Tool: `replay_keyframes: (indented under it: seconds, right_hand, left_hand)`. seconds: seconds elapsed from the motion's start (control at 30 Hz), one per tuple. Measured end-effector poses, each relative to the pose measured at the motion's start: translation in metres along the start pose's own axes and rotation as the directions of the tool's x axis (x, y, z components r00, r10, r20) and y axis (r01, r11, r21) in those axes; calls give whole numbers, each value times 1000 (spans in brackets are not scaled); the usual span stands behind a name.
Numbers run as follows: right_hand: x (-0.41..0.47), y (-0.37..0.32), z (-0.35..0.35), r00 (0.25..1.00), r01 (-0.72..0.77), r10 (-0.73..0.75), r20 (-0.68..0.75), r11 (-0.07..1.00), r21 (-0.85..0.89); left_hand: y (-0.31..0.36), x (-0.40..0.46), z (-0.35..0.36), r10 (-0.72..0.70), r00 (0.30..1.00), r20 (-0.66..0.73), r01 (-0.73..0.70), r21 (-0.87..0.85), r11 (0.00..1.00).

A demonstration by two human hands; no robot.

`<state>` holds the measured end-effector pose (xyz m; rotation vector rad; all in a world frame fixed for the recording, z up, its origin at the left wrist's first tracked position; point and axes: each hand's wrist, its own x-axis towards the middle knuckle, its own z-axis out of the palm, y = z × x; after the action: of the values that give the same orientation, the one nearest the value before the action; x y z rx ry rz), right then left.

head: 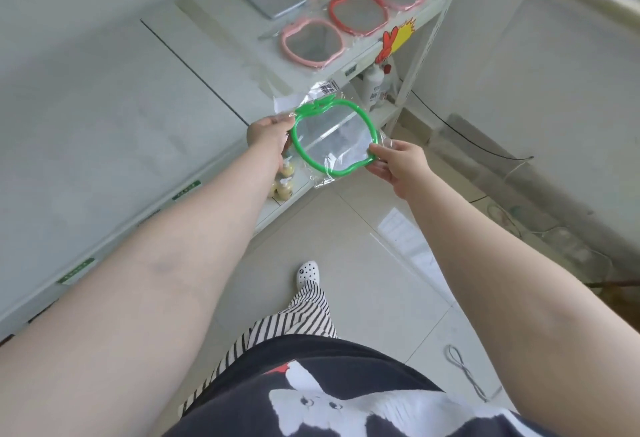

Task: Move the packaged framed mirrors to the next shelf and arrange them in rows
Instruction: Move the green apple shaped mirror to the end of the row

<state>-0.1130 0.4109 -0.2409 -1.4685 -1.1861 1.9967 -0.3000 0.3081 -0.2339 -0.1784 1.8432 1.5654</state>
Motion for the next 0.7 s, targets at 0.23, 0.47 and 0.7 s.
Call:
replay_keyframes:
  seconds: [0.23, 0.47, 0.7]
  right_hand:
    - [71, -51, 35, 1000, 14, -16, -24, 996, -92]
    - [120, -76, 95, 998, -38, 46, 53, 988, -152]
    - [166, -87, 151, 979, -54, 108, 174, 955, -293]
  left_hand:
    - [38, 61, 24, 56, 998, -36, -57, -31, 998]
    - [76, 114, 13, 83, 982, -170, -88, -24, 996]
    - [91, 155, -7, 34, 927, -374, -51, -34, 998]
